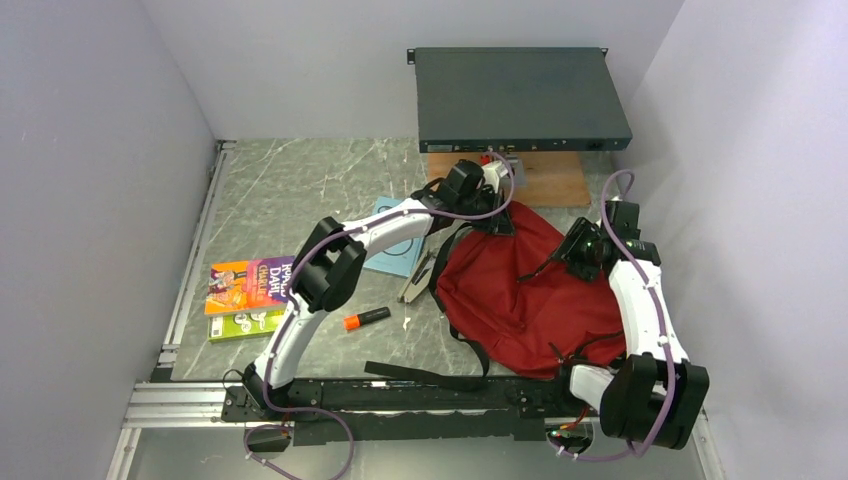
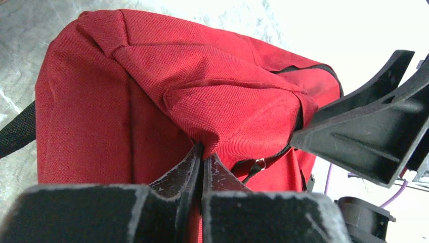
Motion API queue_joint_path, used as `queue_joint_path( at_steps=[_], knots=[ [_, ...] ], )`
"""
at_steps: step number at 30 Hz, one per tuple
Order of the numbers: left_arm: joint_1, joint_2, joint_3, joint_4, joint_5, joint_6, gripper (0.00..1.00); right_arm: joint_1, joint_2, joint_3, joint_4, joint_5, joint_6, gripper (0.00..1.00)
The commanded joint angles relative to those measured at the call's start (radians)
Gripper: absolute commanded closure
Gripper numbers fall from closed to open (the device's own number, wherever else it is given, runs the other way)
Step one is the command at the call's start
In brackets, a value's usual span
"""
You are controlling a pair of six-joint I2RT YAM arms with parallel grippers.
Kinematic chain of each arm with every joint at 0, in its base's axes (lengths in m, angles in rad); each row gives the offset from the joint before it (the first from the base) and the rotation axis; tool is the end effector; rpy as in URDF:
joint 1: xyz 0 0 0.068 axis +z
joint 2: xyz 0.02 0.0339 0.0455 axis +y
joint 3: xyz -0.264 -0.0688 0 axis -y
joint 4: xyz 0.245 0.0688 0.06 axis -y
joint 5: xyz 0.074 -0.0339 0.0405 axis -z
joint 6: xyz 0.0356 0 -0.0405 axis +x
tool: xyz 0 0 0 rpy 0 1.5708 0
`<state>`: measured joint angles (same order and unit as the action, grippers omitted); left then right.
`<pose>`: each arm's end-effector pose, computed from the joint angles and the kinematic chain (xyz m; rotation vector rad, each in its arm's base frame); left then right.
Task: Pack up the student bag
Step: Unzip the student bag at the center of the board.
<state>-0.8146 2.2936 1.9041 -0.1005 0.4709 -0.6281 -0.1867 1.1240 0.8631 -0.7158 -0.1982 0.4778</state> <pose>0.3570 -0.4020 0.2242 0.5385 2.2375 -1.3129 0.2166 -0.0338 0.2561 0.7609 2.4439 0.3653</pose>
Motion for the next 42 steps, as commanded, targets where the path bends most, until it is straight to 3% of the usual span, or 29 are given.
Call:
queue_joint_path(
  at_steps=[1,5,7,9,11,13,15,17,19,22,25,27,31,42],
  knots=[
    [0.012,-0.021,0.059,0.008,0.090,0.027,0.92,-0.003,0.007,0.043,0.015,0.067,0.019,0.46],
    [0.011,-0.027,0.062,0.006,0.119,0.033,0.86,0.003,0.058,0.028,0.070,0.039,0.005,0.44],
    [0.011,-0.034,0.065,-0.017,0.120,0.050,0.78,0.019,0.066,0.016,0.101,0.013,0.012,0.44],
    [0.011,-0.050,0.066,-0.055,0.108,0.079,0.64,0.023,0.066,0.011,0.105,0.029,0.025,0.51],
    [0.011,-0.085,0.045,-0.075,0.090,0.117,0.50,0.023,0.042,-0.003,0.113,0.047,0.030,0.67],
    [0.007,-0.132,0.011,-0.096,0.059,0.155,0.35,0.023,0.016,-0.019,0.127,0.054,0.026,0.72],
    [0.001,-0.179,-0.018,-0.132,0.025,0.202,0.08,0.023,0.003,-0.025,0.130,0.048,0.019,0.82],
    [-0.012,-0.226,-0.047,-0.168,-0.012,0.239,0.00,0.023,-0.002,-0.027,0.124,0.042,0.012,0.93],
    [-0.037,-0.275,-0.090,-0.174,-0.044,0.267,0.00,0.023,-0.010,-0.031,0.126,0.027,0.005,1.00],
    [-0.087,-0.329,-0.156,-0.142,-0.062,0.289,0.12,0.023,-0.019,-0.032,0.121,0.003,-0.006,1.00],
    [-0.115,-0.324,-0.202,-0.050,-0.003,0.265,0.47,0.023,-0.032,-0.028,0.117,-0.003,-0.019,1.00],
    [-0.119,-0.283,-0.190,-0.024,0.076,0.227,0.55,0.023,-0.036,-0.028,0.118,-0.005,-0.022,1.00],
    [-0.127,-0.198,-0.122,-0.015,0.160,0.179,0.58,0.023,-0.040,-0.021,0.109,-0.013,-0.027,1.00],
    [-0.135,-0.065,-0.041,-0.037,0.164,0.162,0.64,0.023,-0.044,-0.024,0.121,-0.035,-0.028,1.00]
  ],
)
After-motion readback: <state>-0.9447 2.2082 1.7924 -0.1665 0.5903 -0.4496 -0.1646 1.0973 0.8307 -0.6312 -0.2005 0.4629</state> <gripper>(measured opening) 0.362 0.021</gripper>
